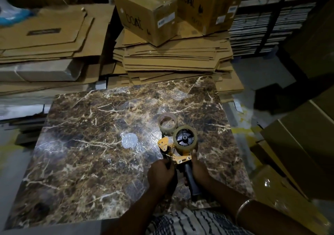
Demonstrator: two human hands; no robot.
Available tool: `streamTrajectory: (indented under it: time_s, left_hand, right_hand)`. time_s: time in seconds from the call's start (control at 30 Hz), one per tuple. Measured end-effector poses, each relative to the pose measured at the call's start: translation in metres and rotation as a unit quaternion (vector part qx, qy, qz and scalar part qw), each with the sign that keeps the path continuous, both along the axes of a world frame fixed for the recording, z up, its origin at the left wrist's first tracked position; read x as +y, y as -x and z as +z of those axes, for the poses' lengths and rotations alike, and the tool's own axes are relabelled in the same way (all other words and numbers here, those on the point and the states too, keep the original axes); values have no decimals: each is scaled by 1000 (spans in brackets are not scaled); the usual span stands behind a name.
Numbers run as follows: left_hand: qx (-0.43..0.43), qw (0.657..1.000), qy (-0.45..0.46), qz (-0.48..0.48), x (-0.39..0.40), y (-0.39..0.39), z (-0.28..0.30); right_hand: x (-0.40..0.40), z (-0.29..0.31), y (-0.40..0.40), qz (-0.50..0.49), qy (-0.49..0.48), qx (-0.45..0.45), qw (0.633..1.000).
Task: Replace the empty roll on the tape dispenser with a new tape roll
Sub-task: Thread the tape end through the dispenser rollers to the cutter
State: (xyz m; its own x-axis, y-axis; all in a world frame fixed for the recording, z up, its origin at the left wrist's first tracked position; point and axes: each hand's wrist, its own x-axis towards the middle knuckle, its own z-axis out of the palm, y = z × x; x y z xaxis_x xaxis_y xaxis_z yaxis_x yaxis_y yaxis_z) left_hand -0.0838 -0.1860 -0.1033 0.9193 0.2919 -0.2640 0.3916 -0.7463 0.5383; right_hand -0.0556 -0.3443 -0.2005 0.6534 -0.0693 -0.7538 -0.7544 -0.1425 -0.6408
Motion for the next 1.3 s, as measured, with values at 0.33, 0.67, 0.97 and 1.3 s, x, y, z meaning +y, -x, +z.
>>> streamTrajectory:
  time_s: [0.33,0.67,0.97,1.3]
  left_hand:
    - [-35,993,88,-71,58,11,-7]
    - [-7,940,-51,-339,118,-43,7]
    - [-12,891,-81,-446,135,-63,7]
    - [-35,905,-25,-424,146,-53,-11]
  right_hand:
    - [5,72,9,149,185,-156,959]
    - [-3,101,-3,191,231,-176,938]
    - [-2,100,-9,195,208,-177,942]
    - [10,105,-2,289,428,-441,734]
